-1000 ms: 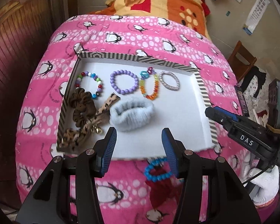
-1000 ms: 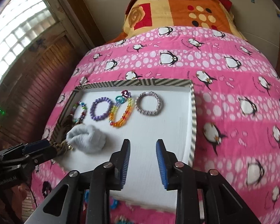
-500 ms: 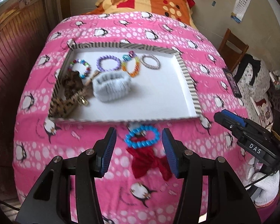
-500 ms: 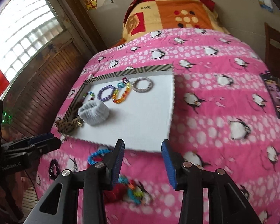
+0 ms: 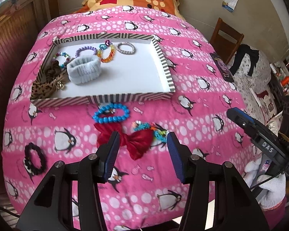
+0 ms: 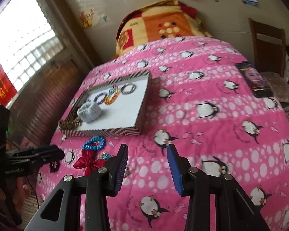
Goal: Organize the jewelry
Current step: 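Raise both open tools out of the tray back over the jewelry, then grasp the black scrunchie with the left tool while the right tool grasps the blue bead bracelet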
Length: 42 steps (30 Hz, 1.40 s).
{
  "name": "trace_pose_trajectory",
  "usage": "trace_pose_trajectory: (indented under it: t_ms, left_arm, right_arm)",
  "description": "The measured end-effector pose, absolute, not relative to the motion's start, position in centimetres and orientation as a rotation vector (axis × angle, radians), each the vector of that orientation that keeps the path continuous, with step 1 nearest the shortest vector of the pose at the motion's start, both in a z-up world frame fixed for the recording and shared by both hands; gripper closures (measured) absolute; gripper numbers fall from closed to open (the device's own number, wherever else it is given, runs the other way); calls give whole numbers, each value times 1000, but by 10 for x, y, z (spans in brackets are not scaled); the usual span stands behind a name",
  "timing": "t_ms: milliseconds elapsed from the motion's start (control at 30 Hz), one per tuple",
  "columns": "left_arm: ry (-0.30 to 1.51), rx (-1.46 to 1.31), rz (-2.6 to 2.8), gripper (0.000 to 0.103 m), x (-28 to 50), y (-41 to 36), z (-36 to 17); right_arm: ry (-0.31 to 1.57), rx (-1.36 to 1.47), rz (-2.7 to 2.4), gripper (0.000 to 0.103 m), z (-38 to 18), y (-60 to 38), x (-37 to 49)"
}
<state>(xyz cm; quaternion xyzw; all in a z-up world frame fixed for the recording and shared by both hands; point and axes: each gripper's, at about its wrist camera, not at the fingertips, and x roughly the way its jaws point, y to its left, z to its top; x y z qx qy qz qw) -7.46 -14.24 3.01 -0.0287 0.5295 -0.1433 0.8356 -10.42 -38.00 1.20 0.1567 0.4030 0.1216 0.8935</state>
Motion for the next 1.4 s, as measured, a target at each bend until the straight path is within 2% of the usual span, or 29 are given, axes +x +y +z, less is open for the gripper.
trace_pose_trajectory:
  t_ms: [33, 100, 367, 667, 833, 967, 1200, 1400]
  left_arm:
    - [1122, -62, -302, 53, -77, -143, 29]
    - [1124, -62, -301, 53, -81, -144, 28]
    - [1128, -75, -288, 53, -89, -143, 25]
    - [1130, -100, -259, 53, -97, -130, 21]
    - [1126, -124, -237, 53, -99, -118, 21]
    - [1125, -138, -195, 53, -101, -97, 20]
    - [1146, -203, -132, 53, -105, -56, 11]
    - [1160, -275, -96, 53, -110, -20, 6]
  right_arm:
    - [840, 335, 259, 38, 11, -384, -107]
    - [889, 365, 319, 19, 7, -387, -111]
    - [926, 291, 228, 19, 0, -398, -129]
    - [831, 310, 84, 19, 14, -439, -160]
    - [932, 292, 53, 19, -2, -446, -163]
    - [975, 226, 68, 19, -13, -433, -166]
    - [974, 267, 253, 19, -21, -396, -158]
    - [1013, 97, 310, 19, -25, -340, -141]
